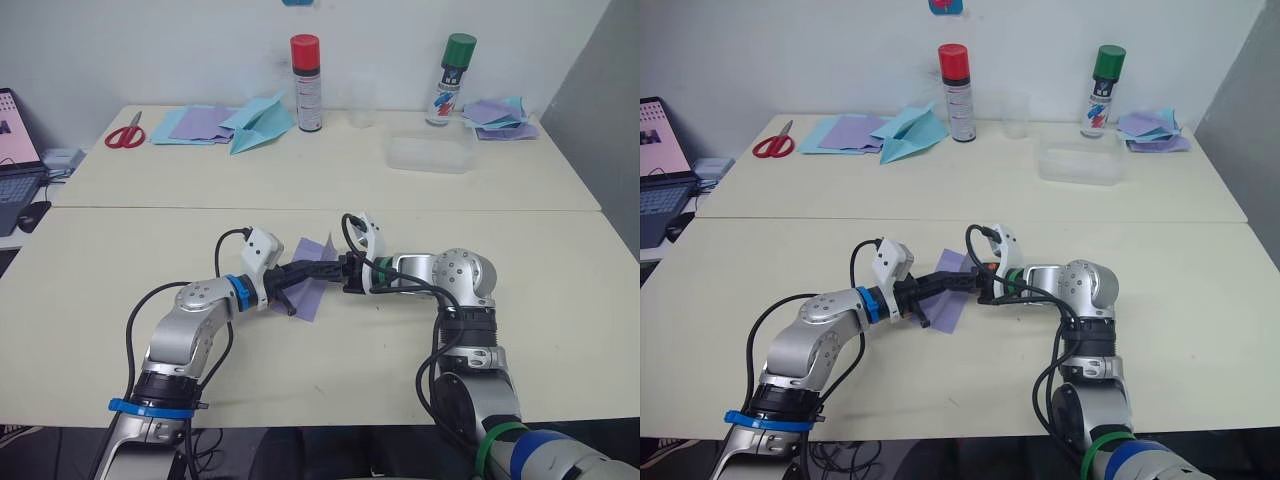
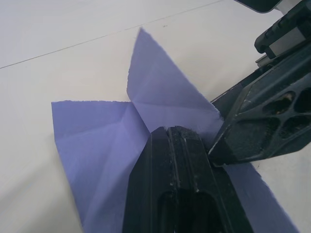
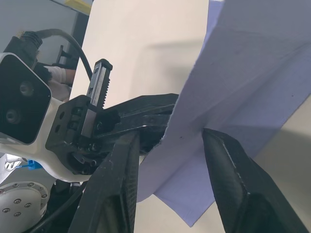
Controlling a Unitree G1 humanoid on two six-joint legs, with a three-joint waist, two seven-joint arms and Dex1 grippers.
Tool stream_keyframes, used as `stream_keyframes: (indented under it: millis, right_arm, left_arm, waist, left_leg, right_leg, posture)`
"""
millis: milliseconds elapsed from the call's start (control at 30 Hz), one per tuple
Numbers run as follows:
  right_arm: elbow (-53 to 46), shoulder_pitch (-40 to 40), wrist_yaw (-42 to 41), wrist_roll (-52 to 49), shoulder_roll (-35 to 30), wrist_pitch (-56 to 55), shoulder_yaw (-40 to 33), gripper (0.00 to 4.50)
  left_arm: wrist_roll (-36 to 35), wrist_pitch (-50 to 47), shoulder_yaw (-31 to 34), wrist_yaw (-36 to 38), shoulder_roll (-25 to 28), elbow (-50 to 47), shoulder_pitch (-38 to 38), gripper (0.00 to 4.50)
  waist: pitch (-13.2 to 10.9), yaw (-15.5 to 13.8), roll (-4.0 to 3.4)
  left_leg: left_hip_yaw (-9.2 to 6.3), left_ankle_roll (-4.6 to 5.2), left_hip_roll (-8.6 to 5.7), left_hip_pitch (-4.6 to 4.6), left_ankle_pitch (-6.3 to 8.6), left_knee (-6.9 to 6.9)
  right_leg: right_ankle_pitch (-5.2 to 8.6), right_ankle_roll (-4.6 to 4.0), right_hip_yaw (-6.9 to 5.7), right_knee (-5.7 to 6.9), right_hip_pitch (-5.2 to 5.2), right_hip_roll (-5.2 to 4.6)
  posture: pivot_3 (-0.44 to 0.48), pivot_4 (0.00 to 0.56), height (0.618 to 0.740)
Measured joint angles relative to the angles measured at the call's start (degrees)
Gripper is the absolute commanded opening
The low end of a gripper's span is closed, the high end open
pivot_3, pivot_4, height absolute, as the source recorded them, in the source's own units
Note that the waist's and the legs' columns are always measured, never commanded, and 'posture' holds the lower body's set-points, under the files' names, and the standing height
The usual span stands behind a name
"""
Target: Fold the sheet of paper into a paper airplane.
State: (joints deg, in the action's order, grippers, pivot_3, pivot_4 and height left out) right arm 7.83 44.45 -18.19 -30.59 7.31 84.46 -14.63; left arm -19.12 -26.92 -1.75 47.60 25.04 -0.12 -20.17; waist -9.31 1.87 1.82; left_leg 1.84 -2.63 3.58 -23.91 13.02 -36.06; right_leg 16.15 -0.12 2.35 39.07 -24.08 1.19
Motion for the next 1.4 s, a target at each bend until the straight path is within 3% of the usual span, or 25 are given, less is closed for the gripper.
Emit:
stream_keyframes:
  millis: [133,333,433,767,1000,1167,1400]
  right_arm:
    - [0.7,0.0,0.3,0.0,0.0,-0.2,0.1,2.07]
    - [1.6,0.0,0.9,-1.0,0.0,-0.9,-0.6,1.0]
    - [1.7,0.0,1.8,-1.0,0.0,-1.3,-0.9,0.04]
    - [1.6,-0.1,3.7,-1.1,-0.9,-1.3,-1.9,0.02]
    - [-1.9,-2.3,1.1,-3.0,-6.5,1.7,-0.9,0.02]
    - [-2.8,-4.3,-1.7,-3.6,-11.3,1.6,2.6,0.02]
    - [-2.7,-7.2,-6.0,-1.5,-16.4,-8.3,10.9,0.02]
  left_arm:
    - [0.1,-0.2,0.0,-0.1,0.1,0.0,0.3,0.0]
    - [0.4,0.0,-0.2,-0.2,1.1,0.0,0.4,0.0]
    - [1.1,0.0,-0.3,0.1,1.8,0.0,0.4,0.0]
    - [4.8,1.4,-3.2,0.6,3.8,2.8,0.6,0.0]
    - [5.3,1.9,-4.0,1.6,4.4,3.7,0.2,0.0]
    - [6.0,2.5,-4.7,2.1,5.1,4.2,-0.1,0.0]
    - [6.2,2.5,-5.2,3.0,6.2,3.8,0.2,0.0]
  waist:
    - [0.0,0.0,0.0]
    - [0.0,0.0,0.0]
    - [0.0,0.0,0.0]
    - [0.0,0.0,0.0]
    - [0.0,0.0,0.0]
    - [0.0,0.0,-0.01]
    - [0.1,-0.1,-0.04]
  left_leg:
    - [0.0,0.0,0.0,0.0,0.0,0.0]
    - [0.0,0.0,0.0,0.0,0.0,-0.01]
    - [0.0,0.0,0.0,0.0,0.0,-0.01]
    - [0.0,0.0,0.0,0.0,0.0,-0.01]
    - [0.02,0.0,-0.01,0.0,0.0,-0.02]
    - [0.04,0.01,-0.03,0.04,0.0,-0.03]
    - [0.05,0.01,-0.04,0.04,0.0,-0.07]
  right_leg:
    - [0.0,0.0,0.0,0.0,0.0,0.0]
    - [0.0,0.0,0.0,0.01,0.0,0.01]
    - [0.0,0.0,-0.02,0.01,0.01,0.01]
    - [-0.01,0.0,-0.01,0.02,0.0,0.01]
    - [-0.01,0.01,0.01,0.01,0.02,0.01]
    - [-0.01,0.02,0.01,0.04,0.04,0.09]
    - [-0.01,0.04,0.0,0.01,0.09,0.15]
  posture:
    - [0.0,0.15,0.74]
    - [0.0,0.15,0.74]
    - [0.0,0.15,0.74]
    - [0.0,0.15,0.74]
    - [0.0,0.15,0.74]
    - [0.0,0.15,0.74]
    - [0.0,0.15,0.74]
